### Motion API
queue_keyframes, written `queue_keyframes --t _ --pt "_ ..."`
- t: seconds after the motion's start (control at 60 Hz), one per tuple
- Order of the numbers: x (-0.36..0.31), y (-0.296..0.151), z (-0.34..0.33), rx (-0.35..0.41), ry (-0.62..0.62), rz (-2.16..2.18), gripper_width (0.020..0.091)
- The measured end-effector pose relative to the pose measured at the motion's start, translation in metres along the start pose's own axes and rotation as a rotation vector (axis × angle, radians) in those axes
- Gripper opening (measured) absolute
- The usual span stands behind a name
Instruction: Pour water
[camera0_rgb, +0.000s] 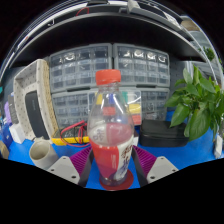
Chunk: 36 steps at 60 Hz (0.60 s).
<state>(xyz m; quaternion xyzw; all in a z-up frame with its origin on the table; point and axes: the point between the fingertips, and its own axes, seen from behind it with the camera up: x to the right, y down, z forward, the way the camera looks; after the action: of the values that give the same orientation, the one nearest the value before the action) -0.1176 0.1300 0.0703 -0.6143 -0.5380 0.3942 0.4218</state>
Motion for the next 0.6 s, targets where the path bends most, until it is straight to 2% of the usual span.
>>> queue_keyframes --t 0.117,0.383,0.483,0.6 --pt "-0.009 0.012 -0.022 -0.006 -0.018 0.028 0.0726" --pt "-0.035 0.044 -0.107 -0.098 0.009 0.022 0.0722" --pt "-0.053 0.035 -0.142 -0.103 0.014 0.025 0.0726" --pt "-0.084 0.005 -0.179 -0.087 -0.003 0.017 0.0725"
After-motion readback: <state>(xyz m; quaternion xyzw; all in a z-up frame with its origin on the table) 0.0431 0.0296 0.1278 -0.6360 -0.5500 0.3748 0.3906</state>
